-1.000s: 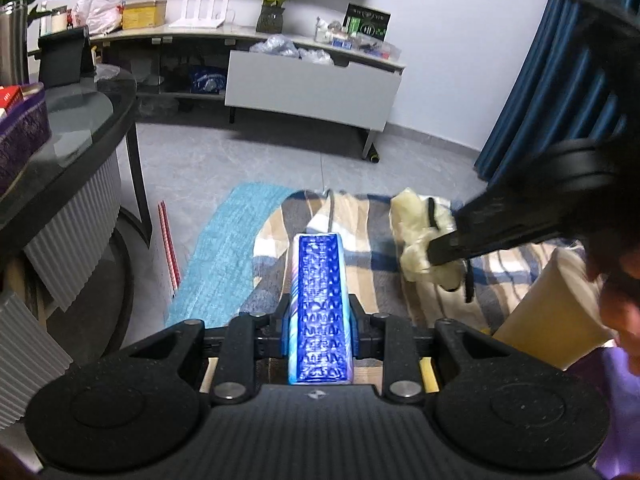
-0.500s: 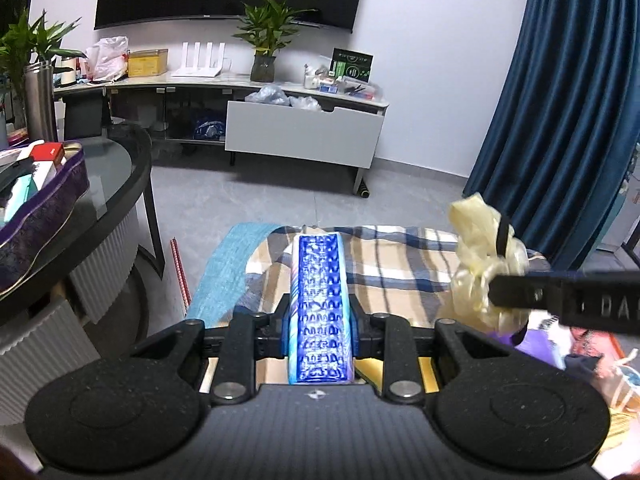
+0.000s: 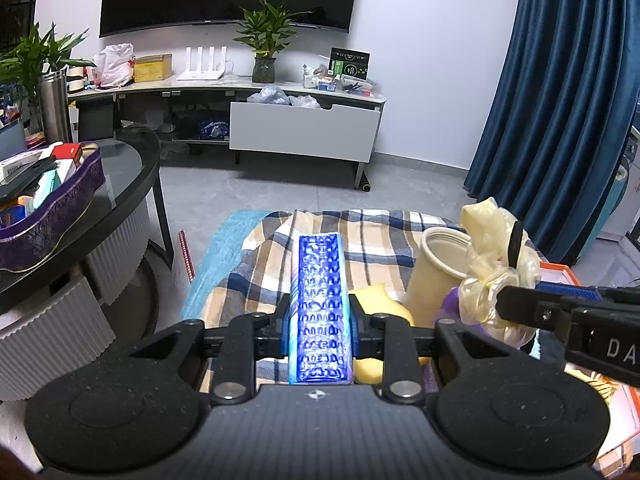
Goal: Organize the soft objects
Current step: 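Lift the blue packet and hair ties and carry them toward the box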
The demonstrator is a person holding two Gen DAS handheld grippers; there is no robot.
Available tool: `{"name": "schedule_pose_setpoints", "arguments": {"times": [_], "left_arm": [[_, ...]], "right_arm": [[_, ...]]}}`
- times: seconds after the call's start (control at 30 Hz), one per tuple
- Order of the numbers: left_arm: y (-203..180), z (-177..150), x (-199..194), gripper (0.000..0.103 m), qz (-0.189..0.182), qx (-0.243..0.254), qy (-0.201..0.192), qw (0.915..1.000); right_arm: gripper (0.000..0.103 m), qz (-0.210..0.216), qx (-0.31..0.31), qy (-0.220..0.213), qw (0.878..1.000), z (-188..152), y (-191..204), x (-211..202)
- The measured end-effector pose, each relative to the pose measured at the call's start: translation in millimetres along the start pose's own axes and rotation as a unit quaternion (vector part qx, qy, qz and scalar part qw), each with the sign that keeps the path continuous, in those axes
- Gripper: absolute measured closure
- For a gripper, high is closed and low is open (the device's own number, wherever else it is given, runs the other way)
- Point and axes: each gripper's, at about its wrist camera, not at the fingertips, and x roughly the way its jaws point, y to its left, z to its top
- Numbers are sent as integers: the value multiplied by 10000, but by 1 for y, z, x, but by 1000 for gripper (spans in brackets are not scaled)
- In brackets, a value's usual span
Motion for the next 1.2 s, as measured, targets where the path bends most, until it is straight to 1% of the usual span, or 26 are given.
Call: {"name": "schedule_pose_setpoints", "arguments": {"times": [0.23,0.53,1.2], "left_arm": [[-12,-4,-3,75,-100,98,2,9999],[-21,-6,-5,75,-216,177,-13,9996],[-35,-6,-8,75,-410,285,-90,9987]], "right_arm": [[79,-43,12,-22,10000,-11,-9,-12],[79,-82,135,-172,9997,-9,-22,-25],[79,-190,242,-306,9991,-8,-38,-38]]}}
